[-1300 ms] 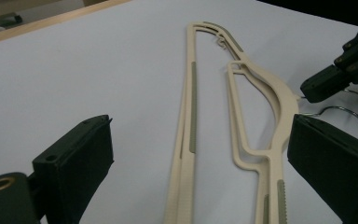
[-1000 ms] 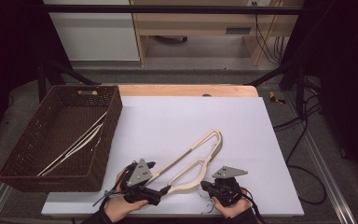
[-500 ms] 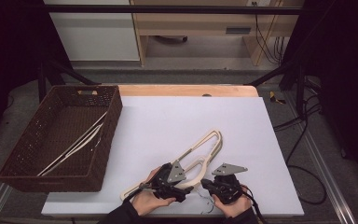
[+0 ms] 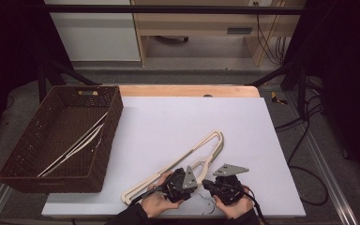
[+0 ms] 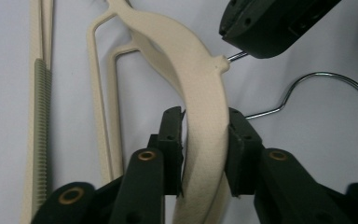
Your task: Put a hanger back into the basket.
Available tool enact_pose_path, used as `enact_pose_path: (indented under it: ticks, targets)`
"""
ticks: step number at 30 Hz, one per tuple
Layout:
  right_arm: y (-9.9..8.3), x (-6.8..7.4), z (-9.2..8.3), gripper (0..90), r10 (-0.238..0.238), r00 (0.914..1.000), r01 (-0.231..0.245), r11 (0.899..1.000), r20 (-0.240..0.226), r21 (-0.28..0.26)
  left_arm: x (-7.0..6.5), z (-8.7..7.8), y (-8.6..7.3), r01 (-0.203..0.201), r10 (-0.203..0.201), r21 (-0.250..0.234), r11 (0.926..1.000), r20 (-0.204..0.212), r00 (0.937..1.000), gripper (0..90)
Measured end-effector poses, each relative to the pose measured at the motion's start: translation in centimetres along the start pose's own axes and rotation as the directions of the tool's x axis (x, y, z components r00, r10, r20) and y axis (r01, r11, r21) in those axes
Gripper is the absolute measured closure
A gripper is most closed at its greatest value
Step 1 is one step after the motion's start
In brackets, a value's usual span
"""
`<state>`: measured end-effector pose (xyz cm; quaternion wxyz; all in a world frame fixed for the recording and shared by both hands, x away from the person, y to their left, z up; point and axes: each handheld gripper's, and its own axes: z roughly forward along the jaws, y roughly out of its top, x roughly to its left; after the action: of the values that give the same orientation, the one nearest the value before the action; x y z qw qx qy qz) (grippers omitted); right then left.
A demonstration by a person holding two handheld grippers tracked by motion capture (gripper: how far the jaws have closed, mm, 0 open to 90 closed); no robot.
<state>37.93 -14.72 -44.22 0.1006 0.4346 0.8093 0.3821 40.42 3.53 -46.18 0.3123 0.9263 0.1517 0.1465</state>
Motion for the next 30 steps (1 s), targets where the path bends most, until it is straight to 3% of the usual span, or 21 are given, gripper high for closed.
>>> enact_pose_path:
  ticks: [6,8,10,11,15,16,17,20,25,30]
  targets:
    - [0.1,-0.1,-0.7,84.1,-0.018,0.9996,0.018,1.000,-0.023,-0.024,0.1,-0.5,0.1,-0.002,0.002,-0.008,1.0000,-0.004,1.0000,73.0]
    - [0.3,-0.3,-1.6,79.8,-0.028,0.9993,0.026,0.997,-0.027,-0.069,0.4,-0.9,0.1,0.008,-0.008,-0.011,0.9999,-0.005,1.0000,73.7]
    - [0.6,-0.9,-3.1,72.6,-0.033,0.9994,0.031,0.988,-0.012,-0.155,0.7,-1.5,0.0,0.018,-0.018,-0.023,0.9996,-0.003,0.9998,74.1]
    - [0.6,-0.9,-3.1,72.6,-0.033,0.9994,0.031,0.988,-0.012,-0.155,0.7,-1.5,0.0,0.018,-0.018,-0.023,0.9996,-0.003,0.9998,74.1]
    - [0.4,-2.6,-5.3,59.3,-0.001,0.9996,0.009,0.960,0.029,-0.281,1.2,-2.4,0.0,0.033,-0.034,-0.036,0.9988,-0.002,0.9994,74.6]
    - [0.1,-3.7,-6.0,51.2,0.020,0.9989,-0.005,0.947,0.043,-0.321,1.3,-2.6,0.0,0.037,-0.037,-0.038,0.9986,-0.003,0.9993,74.9]
    - [0.1,-3.7,-6.0,51.2,0.020,0.9989,-0.005,0.947,0.043,-0.321,1.5,-2.8,-0.1,0.039,-0.039,-0.041,0.9984,-0.006,0.9992,74.9]
    - [-0.6,-5.6,-6.5,38.4,0.062,0.9976,-0.045,0.927,0.033,-0.372,2.0,-3.5,-0.1,0.044,-0.044,-0.038,0.9983,-0.014,0.9989,75.7]
    - [-1.1,-6.6,-6.1,27.6,0.053,0.9979,-0.035,0.925,0.036,-0.379,2.6,-4.5,-0.2,0.079,-0.080,-0.061,0.9950,-0.017,0.9967,76.6]
    - [-1.5,-7.1,-5.5,21.2,0.061,0.9966,-0.037,0.933,0.055,-0.359,3.4,-5.6,-0.4,0.096,-0.099,-0.072,0.9928,-0.037,0.9944,77.7]
